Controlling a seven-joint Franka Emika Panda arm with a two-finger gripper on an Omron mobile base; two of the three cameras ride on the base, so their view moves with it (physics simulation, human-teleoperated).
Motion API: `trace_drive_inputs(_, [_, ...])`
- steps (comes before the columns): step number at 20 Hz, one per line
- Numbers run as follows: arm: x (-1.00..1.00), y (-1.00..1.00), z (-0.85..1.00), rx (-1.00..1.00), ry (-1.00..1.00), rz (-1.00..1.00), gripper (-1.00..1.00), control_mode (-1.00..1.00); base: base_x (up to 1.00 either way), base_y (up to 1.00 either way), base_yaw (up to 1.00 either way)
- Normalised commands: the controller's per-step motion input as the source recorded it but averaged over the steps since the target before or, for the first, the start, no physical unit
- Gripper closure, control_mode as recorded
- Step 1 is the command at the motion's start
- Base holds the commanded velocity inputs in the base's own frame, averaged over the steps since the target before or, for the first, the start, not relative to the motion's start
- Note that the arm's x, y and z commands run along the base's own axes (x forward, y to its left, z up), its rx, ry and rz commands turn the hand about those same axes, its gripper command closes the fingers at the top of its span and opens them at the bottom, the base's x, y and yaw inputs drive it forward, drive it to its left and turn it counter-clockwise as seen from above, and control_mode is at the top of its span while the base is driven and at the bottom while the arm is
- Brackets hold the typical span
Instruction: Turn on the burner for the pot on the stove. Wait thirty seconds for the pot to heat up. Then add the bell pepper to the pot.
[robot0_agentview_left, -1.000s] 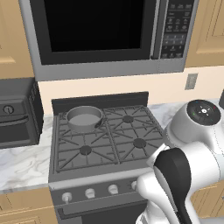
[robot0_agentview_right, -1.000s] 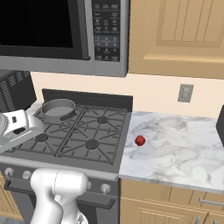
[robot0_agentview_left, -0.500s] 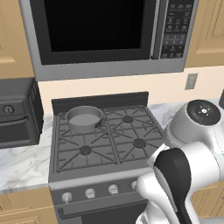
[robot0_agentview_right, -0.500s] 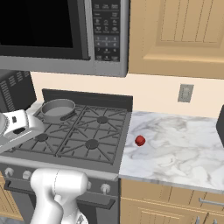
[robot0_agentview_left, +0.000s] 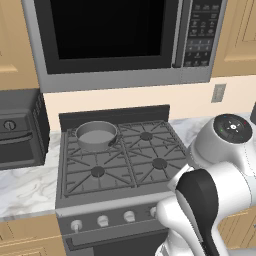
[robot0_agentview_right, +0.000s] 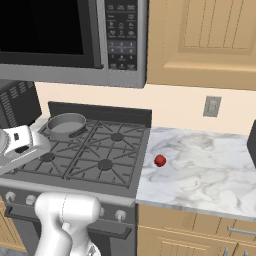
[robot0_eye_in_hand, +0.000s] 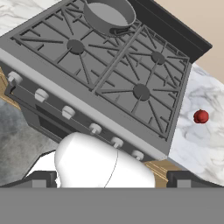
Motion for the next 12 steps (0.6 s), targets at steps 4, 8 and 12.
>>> trace_drive_inputs(4, [0.00, 0.00, 0.00, 0.00, 0.00, 0.00, -1.00, -1.00, 0.00, 0.00, 0.00])
trace_drive_inputs(8, [0.00, 0.00, 0.00, 0.00, 0.00, 0.00, -1.00, -1.00, 0.00, 0.00, 0.00])
trace_drive_inputs(12, [0.00, 0.00, 0.00, 0.00, 0.00, 0.00, -1.00, -1.00, 0.00, 0.00, 0.00])
